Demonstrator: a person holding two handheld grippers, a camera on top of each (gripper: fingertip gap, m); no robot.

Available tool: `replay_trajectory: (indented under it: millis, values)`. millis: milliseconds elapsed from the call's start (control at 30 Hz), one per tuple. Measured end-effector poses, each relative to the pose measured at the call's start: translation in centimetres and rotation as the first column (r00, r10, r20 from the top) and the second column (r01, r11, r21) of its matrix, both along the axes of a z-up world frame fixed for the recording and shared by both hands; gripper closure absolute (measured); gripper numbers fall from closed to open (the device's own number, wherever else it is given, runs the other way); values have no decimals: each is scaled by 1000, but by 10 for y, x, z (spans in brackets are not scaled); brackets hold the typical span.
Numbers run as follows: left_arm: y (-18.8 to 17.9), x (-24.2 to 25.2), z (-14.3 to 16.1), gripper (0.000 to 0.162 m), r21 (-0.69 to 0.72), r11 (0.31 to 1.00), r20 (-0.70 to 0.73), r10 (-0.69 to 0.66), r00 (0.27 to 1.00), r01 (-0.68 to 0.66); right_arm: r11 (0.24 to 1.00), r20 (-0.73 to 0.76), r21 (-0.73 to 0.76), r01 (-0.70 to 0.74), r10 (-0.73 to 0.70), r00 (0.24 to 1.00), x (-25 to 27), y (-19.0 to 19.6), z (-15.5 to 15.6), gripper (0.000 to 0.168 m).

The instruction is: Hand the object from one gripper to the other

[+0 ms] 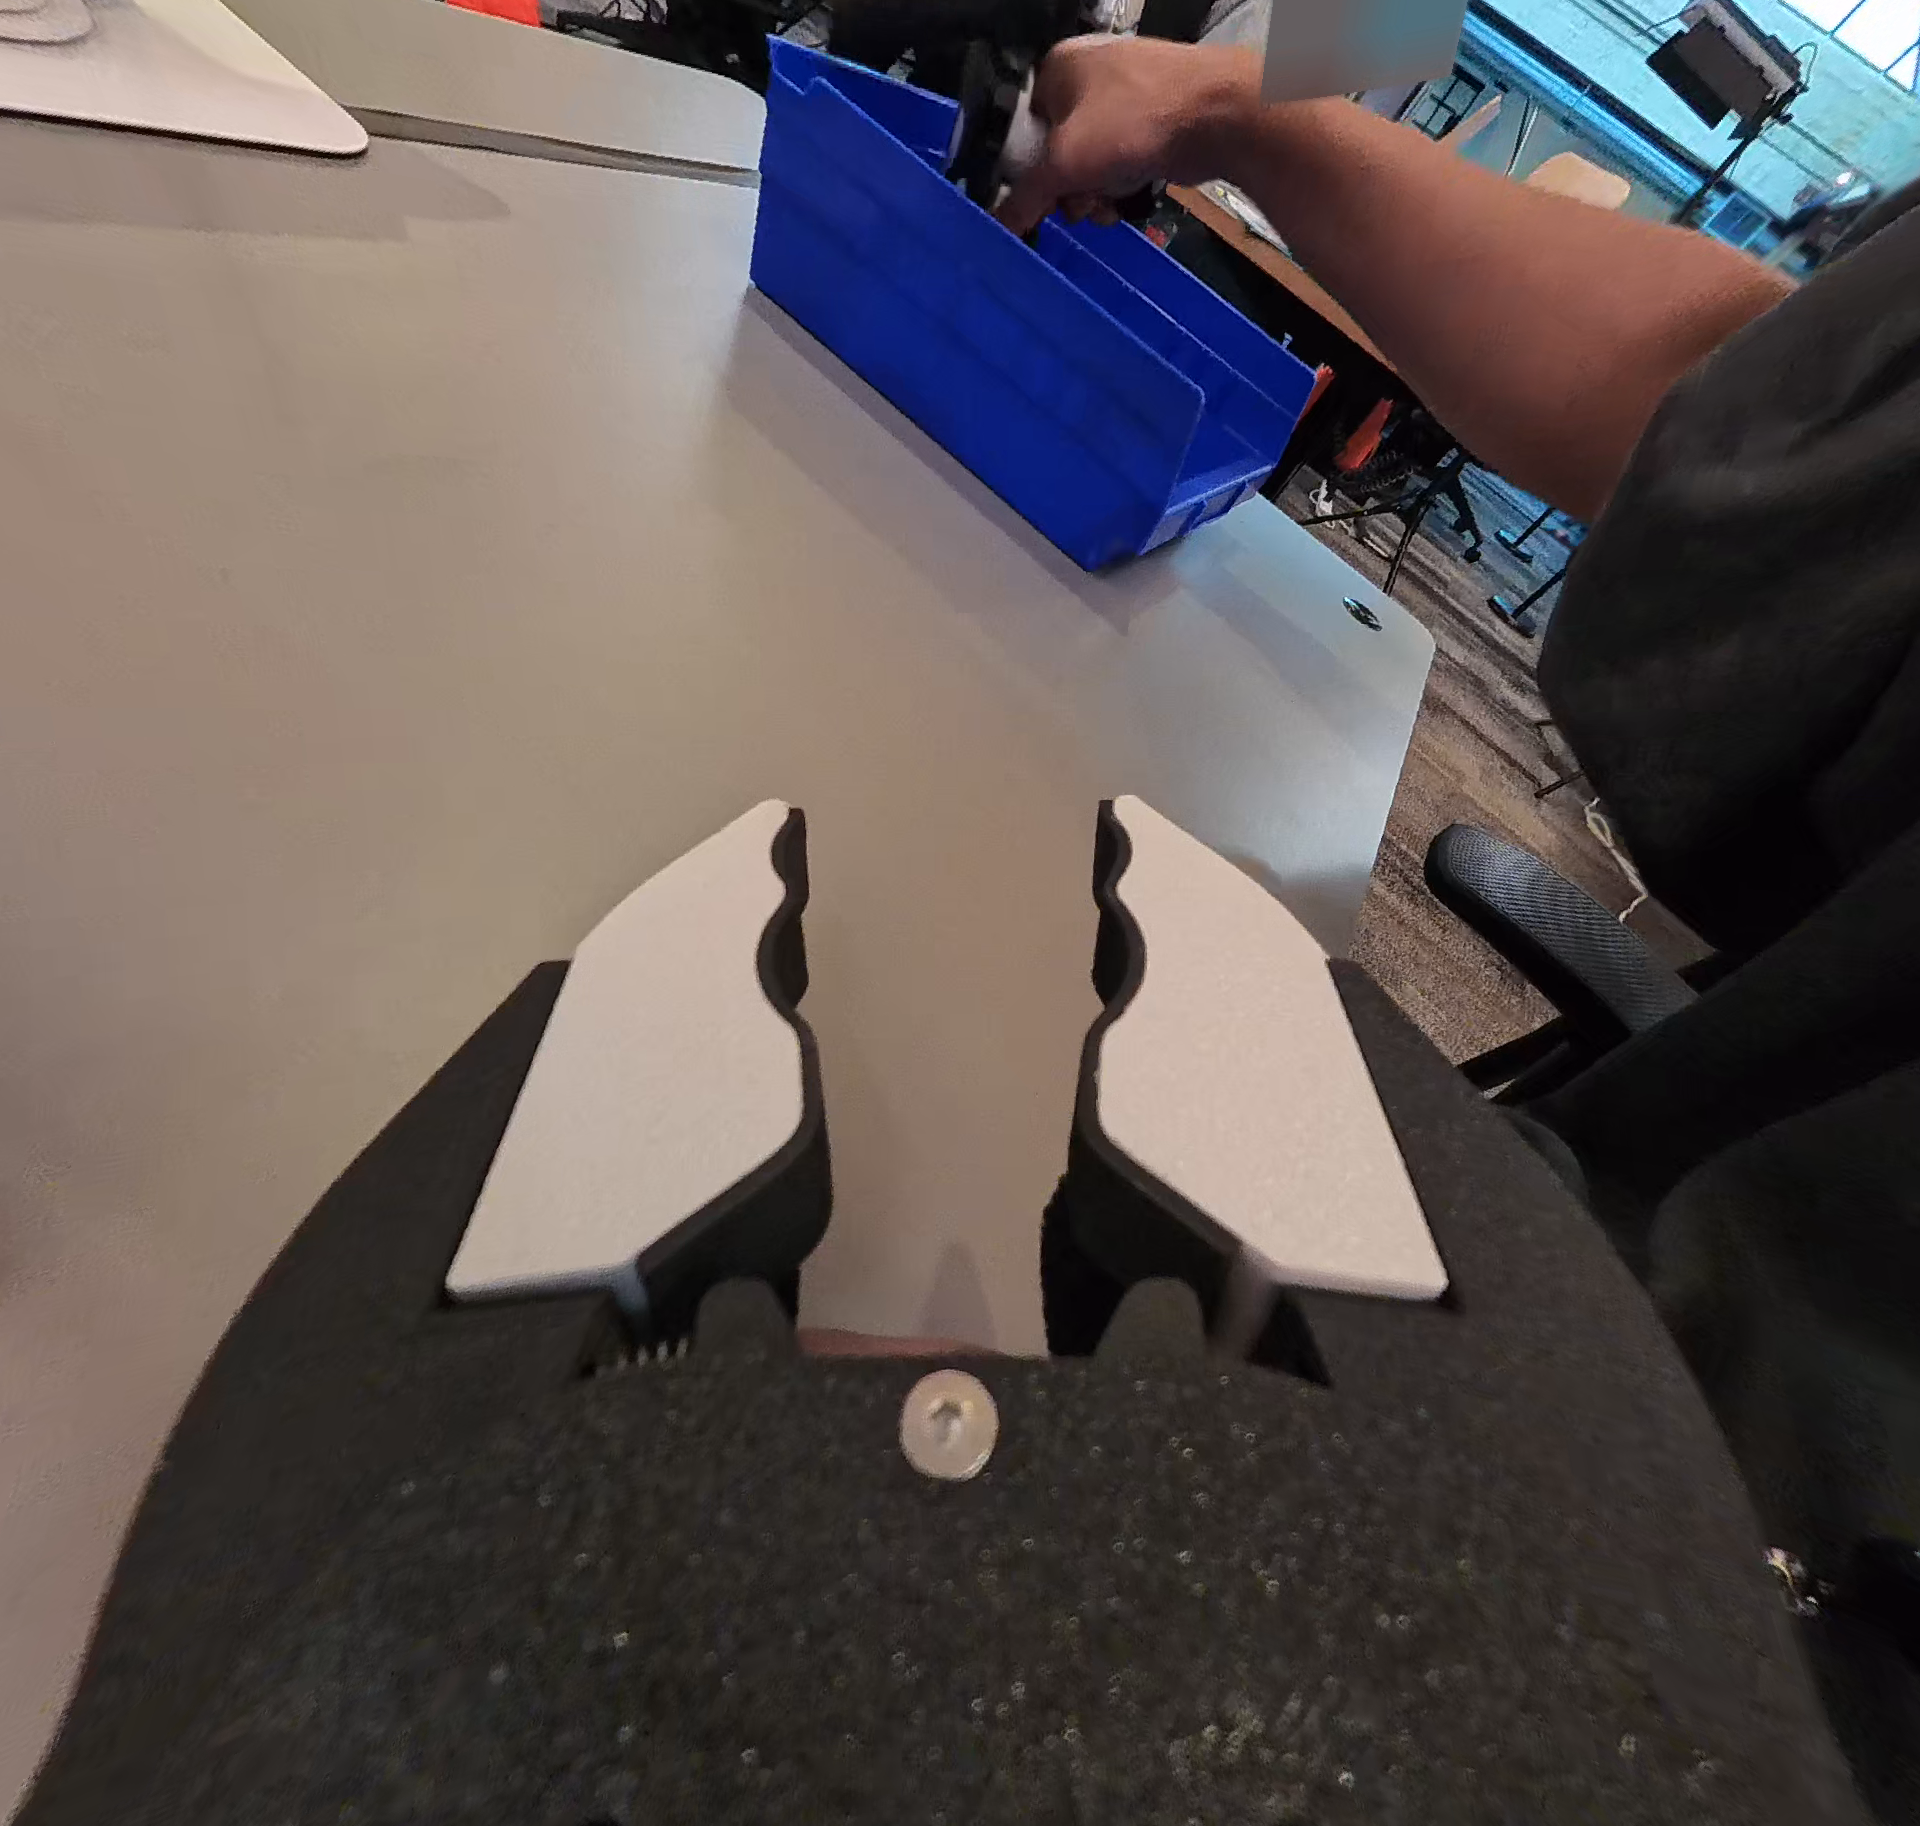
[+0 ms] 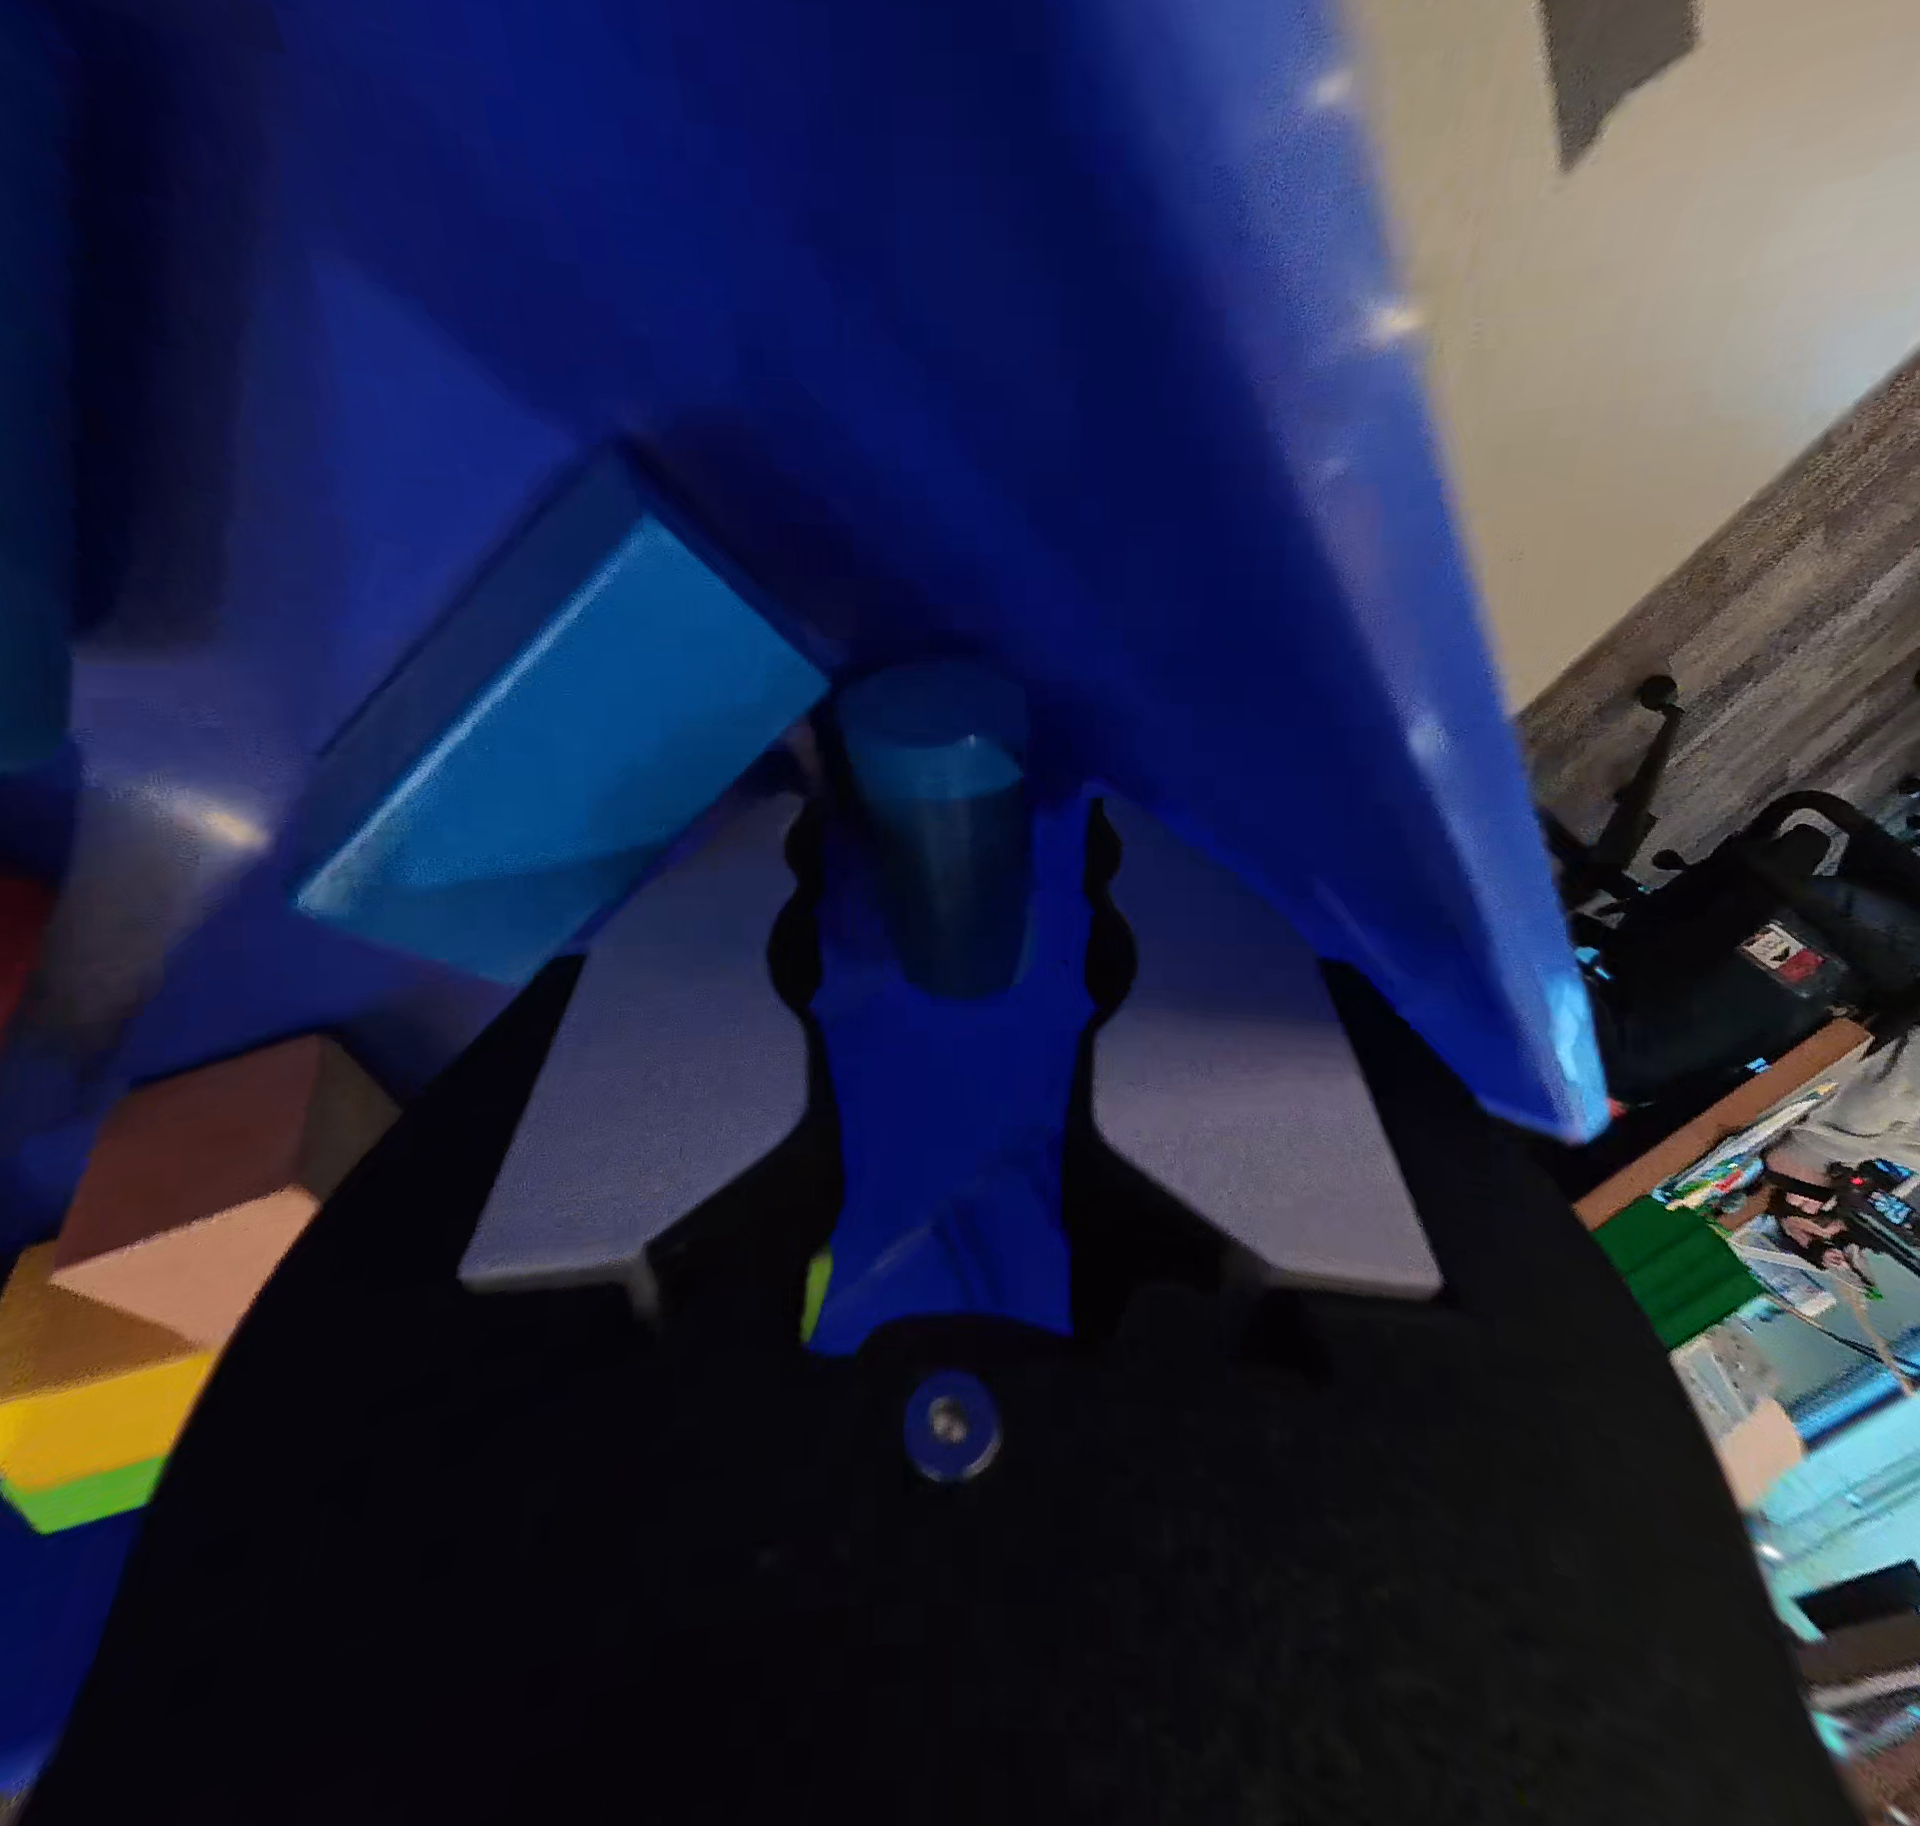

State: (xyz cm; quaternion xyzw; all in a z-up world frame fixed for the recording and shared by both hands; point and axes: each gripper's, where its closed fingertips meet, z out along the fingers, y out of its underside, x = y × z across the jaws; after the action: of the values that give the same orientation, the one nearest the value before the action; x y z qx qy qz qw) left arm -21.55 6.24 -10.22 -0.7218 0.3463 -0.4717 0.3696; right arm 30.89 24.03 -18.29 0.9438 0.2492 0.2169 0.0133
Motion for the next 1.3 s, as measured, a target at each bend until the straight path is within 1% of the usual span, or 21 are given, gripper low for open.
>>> replay_trajectory:
  millis: [33, 100, 167, 233, 267, 333, 367, 400, 467, 533, 600, 633, 700, 767, 833, 900, 967, 1033, 1133, 1233, 1300]
  values:
    - [-1, 0, 0, 110, 2, 1000, -1, -2, 1000, 2, 999, -7, 50, 7, -7, 1000, 0, 0, 10, 116]
    - [-2, 0, 1, 110, 10, 1000, -5, -4, 1000, 4, 975, -36, 220, 17, -9, 999, -6, -2, 44, 114]
    - [-2, -1, 1, 109, 21, 1000, -8, -1, 1000, 2, 908, -52, 417, 24, -2, 999, -19, -15, 92, 115]
    - [-2, -2, 2, 109, 24, 1000, -6, 3, 1000, -3, 784, -139, 619, 52, 43, 989, -51, -40, 137, 114]
    - [-2, -1, 2, 109, 22, 1000, -5, 4, 1000, -4, 713, -228, 694, 102, 83, 970, -76, -56, 153, 114]
    - [-2, -1, 2, 109, 16, 1000, -5, 8, 1000, -8, 618, -419, 760, 198, 234, 878, -139, -95, 165, 114]
    - [-1, -1, 1, 109, 14, 1000, -6, 12, 1000, -12, 591, -488, 769, 242, 298, 821, -171, -116, 163, 114]
    - [-1, -1, 1, 109, 10, 1000, -4, 17, 1000, -17, 599, -536, 758, 257, 349, 769, -202, -137, 153, 113]
    - [0, -1, 2, 110, 0, 1000, 4, 27, 1000, -27, 653, -606, 716, 249, 403, 686, -261, -176, 121, 110]
    - [2, -1, 2, 110, -2, 999, 7, 35, 999, -35, 679, -636, 701, 216, 459, 620, -311, -206, 91, 109]
    - [2, 0, 4, 109, 2, 1000, 12, 28, 1000, -28, 665, -638, 719, 201, 517, 571, -344, -225, 71, 108]
    - [-1, 0, 7, 109, 8, 1000, 19, 9, 1000, -9, 643, -631, 738, 205, 549, 549, -354, -232, 66, 107]
    - [-4, -2, 18, 108, 51, 998, 12, -27, 1000, 26, 649, -619, 746, 150, 593, 515, -362, -244, 59, 103]
    - [0, -15, 35, 104, 132, 991, -29, -34, 999, 38, 618, -600, 769, 162, 611, 517, -351, -242, 69, 104]
    - [17, -44, 45, 102, 231, 971, -196, -20, 980, 66, 609, -639, 755, 242, 601, 481, -341, -237, 78, 104]
    - [59, -89, 51, 104, 345, 937, -430, 100, 897, 61, 639, -704, 704, 312, 569, 425, -337, -238, 72, 104]
    - [110, -131, 62, 103, 429, 901, -615, 235, 752, 69, 678, -750, 655, 332, 531, 395, -337, -240, 57, 105]
    - [159, -162, 68, 103, 445, 889, -738, 296, 606, 108, 715, -769, 627, 309, 506, 389, -340, -240, 47, 108]
    - [211, -180, 50, 98, 318, 933, -853, 203, 481, 170, 717, -764, 636, 284, 535, 360, -347, -237, 53, 108]
    - [255, -194, 20, 103, 261, 931, -918, 158, 364, 255, 713, -762, 642, 282, 551, 340, -349, -238, 57, 108]
    - [275, -201, -3, 98, 215, 930, -942, 116, 316, 300, 712, -766, 638, 292, 548, 337, -346, -239, 58, 108]
